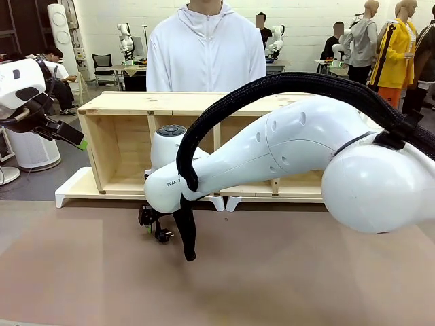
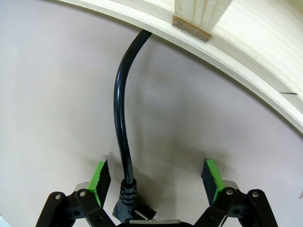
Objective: Perform cable management.
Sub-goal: When the cord part of the Power Cable appears at the lower middle area of the table and stops, grasp the cord part of the Power Cable, then pull the grasped Power Cable to the location of the Power Strip.
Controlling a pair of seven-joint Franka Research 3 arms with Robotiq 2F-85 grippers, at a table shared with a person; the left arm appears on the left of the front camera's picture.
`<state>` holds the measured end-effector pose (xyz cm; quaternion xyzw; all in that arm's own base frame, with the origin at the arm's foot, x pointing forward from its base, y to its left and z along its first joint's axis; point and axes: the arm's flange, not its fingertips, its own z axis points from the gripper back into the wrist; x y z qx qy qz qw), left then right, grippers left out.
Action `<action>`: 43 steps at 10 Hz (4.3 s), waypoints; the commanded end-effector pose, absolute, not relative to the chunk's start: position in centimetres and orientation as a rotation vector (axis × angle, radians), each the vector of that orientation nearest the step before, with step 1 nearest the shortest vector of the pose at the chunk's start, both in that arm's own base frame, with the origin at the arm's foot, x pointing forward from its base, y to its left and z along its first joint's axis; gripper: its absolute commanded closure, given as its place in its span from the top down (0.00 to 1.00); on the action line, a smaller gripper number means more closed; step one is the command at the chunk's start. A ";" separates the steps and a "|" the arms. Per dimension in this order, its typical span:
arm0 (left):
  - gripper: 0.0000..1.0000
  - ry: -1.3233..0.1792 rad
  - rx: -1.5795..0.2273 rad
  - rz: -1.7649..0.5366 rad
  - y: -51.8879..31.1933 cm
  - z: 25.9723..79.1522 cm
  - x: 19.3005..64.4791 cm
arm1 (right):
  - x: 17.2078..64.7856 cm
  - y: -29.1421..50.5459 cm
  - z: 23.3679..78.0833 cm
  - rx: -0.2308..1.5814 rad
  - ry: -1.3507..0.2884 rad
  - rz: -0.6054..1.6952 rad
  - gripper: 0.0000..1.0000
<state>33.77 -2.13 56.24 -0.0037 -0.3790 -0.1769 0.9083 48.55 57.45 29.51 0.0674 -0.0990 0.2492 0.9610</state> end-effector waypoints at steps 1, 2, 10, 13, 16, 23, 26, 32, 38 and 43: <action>1.00 -0.778 -0.017 -0.348 -2.1 56.2 33.8 | 48.6 57.4 29.5 0.143 -0.200 0.512 1.00; 1.00 -0.778 -0.017 -0.348 -2.1 56.2 33.8 | 48.6 57.4 29.5 0.143 -0.200 0.512 1.00; 1.00 -0.778 -0.017 -0.348 -2.1 56.2 33.8 | 48.7 56.7 29.8 0.142 -0.191 0.463 0.55; 1.00 -0.778 -0.017 -0.348 -2.1 56.2 33.8 | 48.6 56.7 29.7 0.135 -0.162 0.428 0.01; 1.00 -0.778 -0.017 -0.348 -2.1 56.2 33.8 | 48.4 56.9 30.0 0.049 -0.110 0.293 0.00; 1.00 -0.778 -0.017 -0.348 -2.1 56.2 33.8 | 48.2 56.8 30.7 0.009 -0.076 0.248 0.00; 1.00 -0.778 -0.017 -0.348 -2.1 56.2 33.8 | 48.2 56.8 30.7 0.009 -0.076 0.248 0.00; 1.00 -0.778 -0.017 -0.348 -2.1 56.2 33.8 | 48.2 56.8 30.7 0.009 -0.076 0.248 0.00; 1.00 -0.778 -0.017 -0.348 -2.1 56.2 33.8 | 47.6 56.3 31.7 -0.008 -0.057 0.271 0.06; 1.00 -0.778 -0.017 -0.348 -2.1 56.2 33.8 | 42.0 52.2 34.8 -0.002 0.030 0.276 0.06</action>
